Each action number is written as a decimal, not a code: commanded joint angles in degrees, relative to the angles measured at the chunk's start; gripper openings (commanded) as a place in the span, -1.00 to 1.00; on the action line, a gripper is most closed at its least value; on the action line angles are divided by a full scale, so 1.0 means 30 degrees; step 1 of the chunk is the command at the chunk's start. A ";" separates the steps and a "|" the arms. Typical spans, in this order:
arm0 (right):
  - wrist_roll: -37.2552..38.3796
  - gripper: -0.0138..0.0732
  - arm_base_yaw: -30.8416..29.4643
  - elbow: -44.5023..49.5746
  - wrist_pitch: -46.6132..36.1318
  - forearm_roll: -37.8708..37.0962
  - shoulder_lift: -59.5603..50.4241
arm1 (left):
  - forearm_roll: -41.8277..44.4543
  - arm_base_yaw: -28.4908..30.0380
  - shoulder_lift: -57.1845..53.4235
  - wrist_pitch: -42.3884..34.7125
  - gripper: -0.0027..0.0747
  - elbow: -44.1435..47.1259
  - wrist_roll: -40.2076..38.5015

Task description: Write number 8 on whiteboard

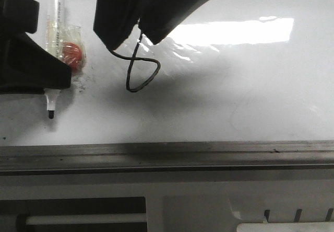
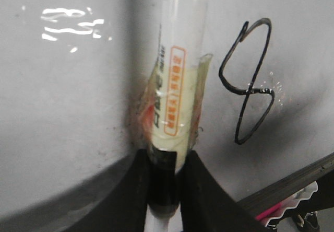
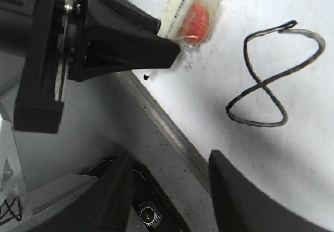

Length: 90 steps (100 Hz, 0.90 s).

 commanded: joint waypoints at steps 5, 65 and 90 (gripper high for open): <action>0.0003 -0.01 -0.0023 -0.0528 -0.0763 -0.0173 -0.0533 | -0.0449 0.0169 -0.0280 -0.0882 -0.98 -0.0575 -0.0229; 0.0043 -0.02 -0.0023 -0.0528 -0.0788 -0.1380 -0.0654 | -0.1226 0.0169 -0.0684 -0.1151 0.18 -0.0575 -0.0229; 0.0382 -0.84 -0.0023 -0.0022 -0.2222 -0.2245 -0.2255 | -0.0759 0.0169 -0.4172 -0.0278 -0.31 -0.0575 -0.0229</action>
